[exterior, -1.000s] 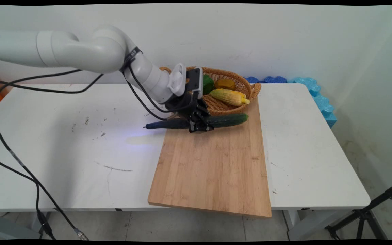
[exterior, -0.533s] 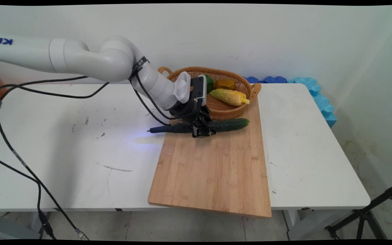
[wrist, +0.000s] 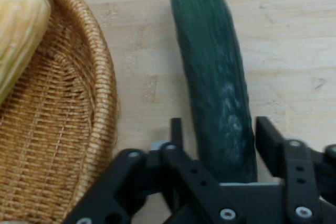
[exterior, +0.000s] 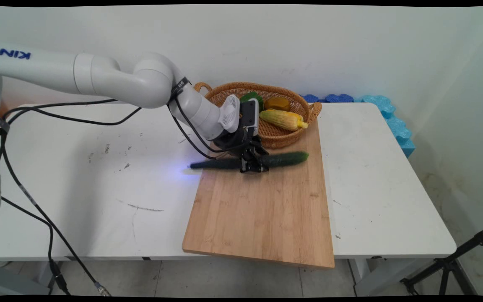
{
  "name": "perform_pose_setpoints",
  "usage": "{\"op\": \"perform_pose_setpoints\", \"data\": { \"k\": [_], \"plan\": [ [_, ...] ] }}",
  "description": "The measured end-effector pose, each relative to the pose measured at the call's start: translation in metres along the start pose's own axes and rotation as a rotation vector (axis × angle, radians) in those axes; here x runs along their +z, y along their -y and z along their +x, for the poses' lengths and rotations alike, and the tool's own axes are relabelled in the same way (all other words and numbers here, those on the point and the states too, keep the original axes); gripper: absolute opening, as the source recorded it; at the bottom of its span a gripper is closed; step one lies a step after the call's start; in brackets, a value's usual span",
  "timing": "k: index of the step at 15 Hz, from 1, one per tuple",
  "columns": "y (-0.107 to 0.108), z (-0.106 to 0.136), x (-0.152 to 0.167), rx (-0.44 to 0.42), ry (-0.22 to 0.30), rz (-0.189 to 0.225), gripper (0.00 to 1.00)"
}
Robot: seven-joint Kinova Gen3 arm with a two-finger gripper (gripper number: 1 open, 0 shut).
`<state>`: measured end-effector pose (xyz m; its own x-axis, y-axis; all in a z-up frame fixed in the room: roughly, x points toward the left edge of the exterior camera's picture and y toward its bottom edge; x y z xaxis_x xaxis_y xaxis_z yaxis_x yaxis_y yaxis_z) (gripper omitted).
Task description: Place the picked object on the cutting board
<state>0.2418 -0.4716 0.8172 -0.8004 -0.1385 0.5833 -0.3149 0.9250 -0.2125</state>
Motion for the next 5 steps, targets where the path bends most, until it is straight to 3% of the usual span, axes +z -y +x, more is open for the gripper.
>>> {"op": "perform_pose_setpoints", "data": {
  "k": [5],
  "plan": [
    [0.0004,-0.0011,0.0065,0.005,0.0,-0.001,1.0]
  ]
}}
